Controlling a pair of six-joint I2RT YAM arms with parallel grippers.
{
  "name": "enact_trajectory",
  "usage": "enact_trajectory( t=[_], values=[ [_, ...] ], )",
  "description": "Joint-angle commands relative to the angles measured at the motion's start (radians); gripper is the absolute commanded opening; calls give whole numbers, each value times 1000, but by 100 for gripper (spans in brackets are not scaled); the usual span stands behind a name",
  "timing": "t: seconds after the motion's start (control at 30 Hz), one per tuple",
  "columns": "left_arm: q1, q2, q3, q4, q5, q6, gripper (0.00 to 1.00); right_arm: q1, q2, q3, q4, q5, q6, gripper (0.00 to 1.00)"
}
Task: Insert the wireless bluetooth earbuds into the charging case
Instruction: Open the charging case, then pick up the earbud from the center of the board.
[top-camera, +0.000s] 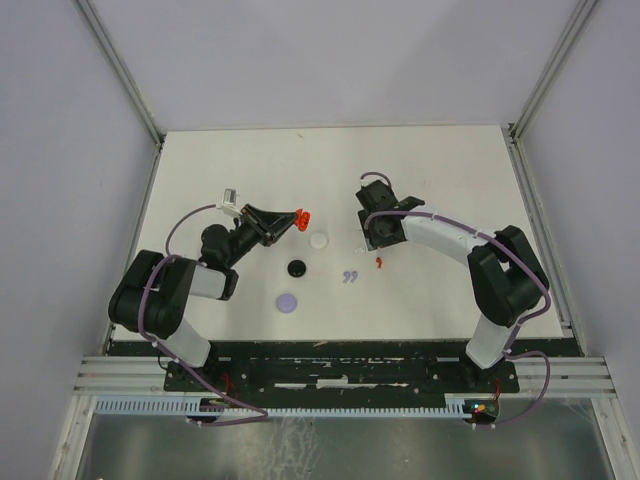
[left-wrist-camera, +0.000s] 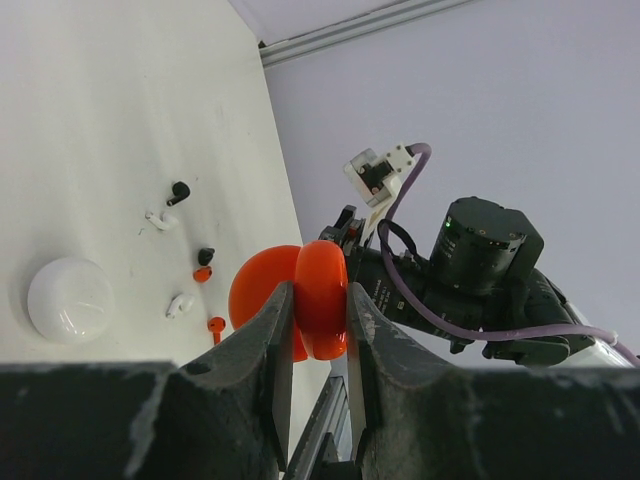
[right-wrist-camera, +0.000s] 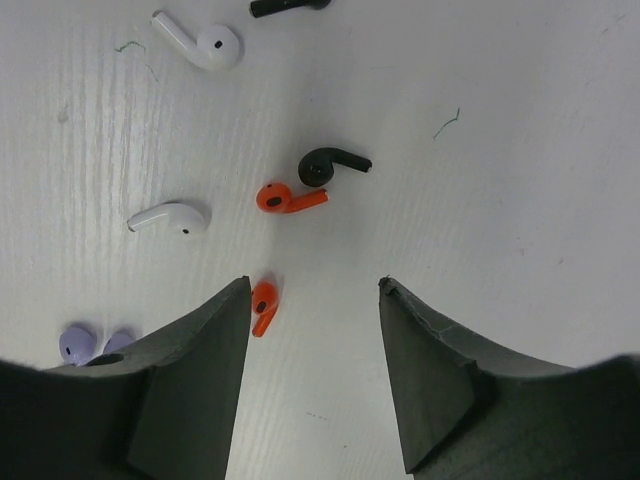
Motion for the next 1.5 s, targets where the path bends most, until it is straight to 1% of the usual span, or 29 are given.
enact_trajectory(
  t=[0.0,0.1,0.13,0.53,0.8,1.47],
  values=[
    [8,7,-2,83,11,-25,3,-2,-21,-25,-6,-32,-7,60],
    [8,11,-2,87,12,-25,3,-2,-16,-31,1,-68,3,52],
    [9,12,-3,88,13,-25,3,-2,-12,-31,2,-77,9,51],
    [14,28,-7,107,22,-32,3,-1,39,-10,-3,-147,58,51],
    [17,30,-10,113,26,-35,3,0,61,-3,-8,-149,55,48],
    [22,56,-13,145,31,-48,3,-1,69,-3,-20,-139,56,47]
  ],
)
